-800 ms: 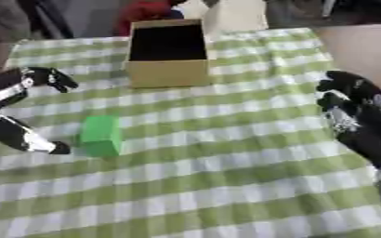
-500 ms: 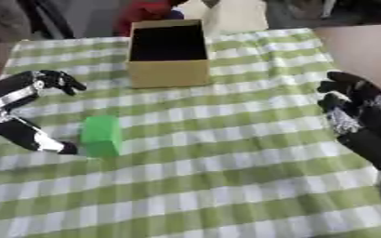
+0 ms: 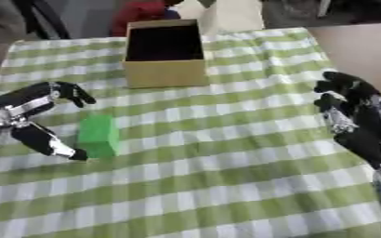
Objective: Pick up objects on the table and place them in the box.
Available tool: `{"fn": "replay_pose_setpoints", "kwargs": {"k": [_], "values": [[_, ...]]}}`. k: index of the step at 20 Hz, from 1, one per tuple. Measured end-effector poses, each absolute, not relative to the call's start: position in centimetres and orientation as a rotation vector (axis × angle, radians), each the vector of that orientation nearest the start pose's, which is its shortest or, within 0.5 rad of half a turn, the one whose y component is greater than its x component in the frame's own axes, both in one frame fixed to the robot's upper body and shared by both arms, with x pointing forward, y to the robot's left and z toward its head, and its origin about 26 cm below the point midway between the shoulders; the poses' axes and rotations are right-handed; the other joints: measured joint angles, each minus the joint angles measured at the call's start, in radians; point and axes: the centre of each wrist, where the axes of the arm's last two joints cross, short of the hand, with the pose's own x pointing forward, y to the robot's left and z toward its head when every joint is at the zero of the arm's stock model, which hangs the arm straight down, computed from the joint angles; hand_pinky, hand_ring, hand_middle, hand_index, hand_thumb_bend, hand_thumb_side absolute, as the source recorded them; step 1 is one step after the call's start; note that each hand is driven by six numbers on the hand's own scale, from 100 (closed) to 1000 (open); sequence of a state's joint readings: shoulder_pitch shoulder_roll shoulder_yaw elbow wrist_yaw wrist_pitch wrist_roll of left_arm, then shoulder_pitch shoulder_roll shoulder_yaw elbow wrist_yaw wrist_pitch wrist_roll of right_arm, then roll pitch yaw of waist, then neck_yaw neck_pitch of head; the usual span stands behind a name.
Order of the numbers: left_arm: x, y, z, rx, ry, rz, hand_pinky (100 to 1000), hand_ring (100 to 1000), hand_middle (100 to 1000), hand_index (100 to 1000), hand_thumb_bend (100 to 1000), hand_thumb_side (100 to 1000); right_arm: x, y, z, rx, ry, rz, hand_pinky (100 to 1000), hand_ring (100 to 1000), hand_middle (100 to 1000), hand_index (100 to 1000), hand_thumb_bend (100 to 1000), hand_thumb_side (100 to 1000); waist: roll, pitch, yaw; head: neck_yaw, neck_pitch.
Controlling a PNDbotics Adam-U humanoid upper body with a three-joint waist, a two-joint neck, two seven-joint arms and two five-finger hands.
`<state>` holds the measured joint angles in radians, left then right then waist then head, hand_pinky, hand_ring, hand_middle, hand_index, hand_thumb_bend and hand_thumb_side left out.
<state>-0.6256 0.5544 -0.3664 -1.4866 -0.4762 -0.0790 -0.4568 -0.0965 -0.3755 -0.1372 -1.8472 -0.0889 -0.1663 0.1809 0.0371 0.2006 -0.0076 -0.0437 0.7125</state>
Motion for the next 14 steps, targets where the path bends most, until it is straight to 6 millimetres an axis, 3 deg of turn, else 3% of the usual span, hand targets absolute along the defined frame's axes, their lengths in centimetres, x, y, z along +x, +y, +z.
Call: {"fn": "replay_pose_setpoints", "kwargs": {"k": [14], "values": [[40.6, 23.7, 14.4, 0.476, -1.524, -1.568, 834, 704, 683, 797, 788, 354, 28.8, -33.6, 12.6, -0.166, -2.076, 0.427, 728, 877, 656, 850, 100, 370, 0.000, 0.000, -0.005, -0.003, 0.009]]}}
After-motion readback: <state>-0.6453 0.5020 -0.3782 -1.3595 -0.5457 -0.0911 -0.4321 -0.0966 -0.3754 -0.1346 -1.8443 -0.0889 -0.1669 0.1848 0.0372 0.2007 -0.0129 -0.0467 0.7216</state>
